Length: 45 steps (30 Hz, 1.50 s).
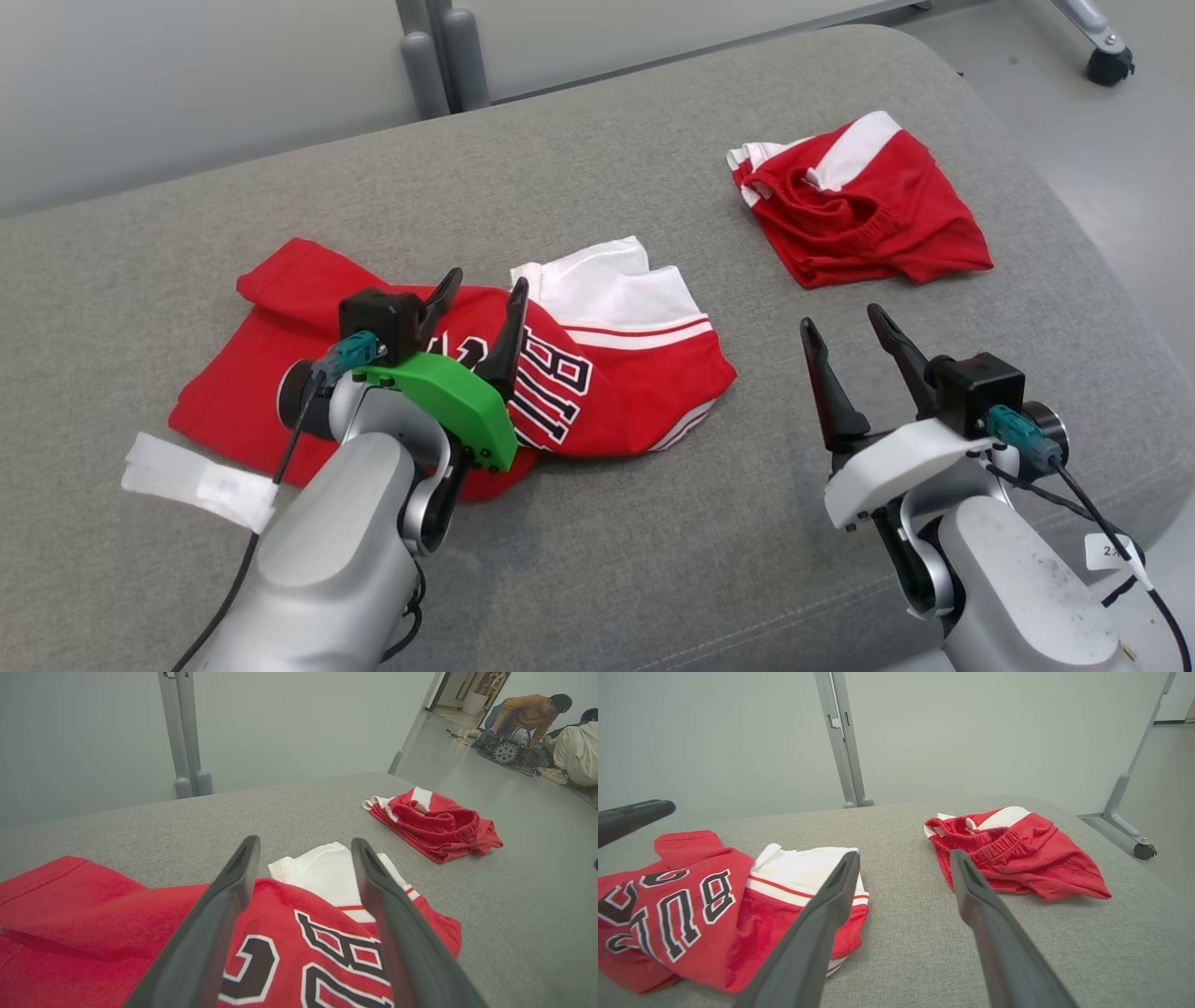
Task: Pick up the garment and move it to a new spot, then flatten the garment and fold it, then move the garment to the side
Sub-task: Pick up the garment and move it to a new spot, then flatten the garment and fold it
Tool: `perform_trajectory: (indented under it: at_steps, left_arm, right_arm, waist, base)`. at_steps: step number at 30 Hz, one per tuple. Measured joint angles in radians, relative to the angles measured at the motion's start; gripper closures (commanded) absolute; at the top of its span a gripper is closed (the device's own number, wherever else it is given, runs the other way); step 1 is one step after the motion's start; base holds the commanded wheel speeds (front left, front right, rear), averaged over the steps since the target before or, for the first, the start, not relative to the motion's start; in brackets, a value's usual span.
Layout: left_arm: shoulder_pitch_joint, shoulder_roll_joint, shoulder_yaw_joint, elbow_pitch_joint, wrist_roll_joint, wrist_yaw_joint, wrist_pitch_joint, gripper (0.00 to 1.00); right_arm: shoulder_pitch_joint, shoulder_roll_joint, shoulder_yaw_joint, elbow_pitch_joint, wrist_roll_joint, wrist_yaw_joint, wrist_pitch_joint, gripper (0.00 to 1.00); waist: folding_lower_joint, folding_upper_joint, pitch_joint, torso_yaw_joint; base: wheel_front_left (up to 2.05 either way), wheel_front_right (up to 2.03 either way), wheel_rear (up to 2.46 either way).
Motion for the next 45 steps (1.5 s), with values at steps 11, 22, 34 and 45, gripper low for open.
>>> perform_trajectory:
  at_steps: [11,22,34,45]
  left_arm:
    - [0.089,0.001,0.027,0.052,0.023,0.044,-0.023,0.00]
    - [0.153,0.001,0.041,0.049,0.023,0.062,-0.035,0.00]
    - [0.157,0.002,0.022,-0.061,0.031,0.063,-0.040,0.00]
    - [0.172,0.004,0.035,-0.150,0.044,0.072,-0.041,0.00]
  right_arm:
    - [0.040,0.000,-0.007,0.044,0.015,0.000,-0.007,0.00]
    - [0.059,-0.011,-0.020,0.113,0.037,0.002,0.004,0.00]
    - [0.005,-0.023,-0.095,0.218,0.130,0.040,0.032,0.00]
    - [-0.138,-0.063,-0.110,0.321,0.168,0.108,0.130,0.00]
  waist:
    - [0.0000,0.0000,-0.048,0.072]
    - [0.0000,0.0000,-0.073,0.153]
    - [0.0000,0.0000,-0.033,0.246]
    - [0.0000,0.0000,0.018,0.342]
  base:
    - [0.00,0.00,0.00]
    - [0.00,0.00,0.00]
    - [0.00,0.00,0.00]
    - [0.00,0.00,0.00]
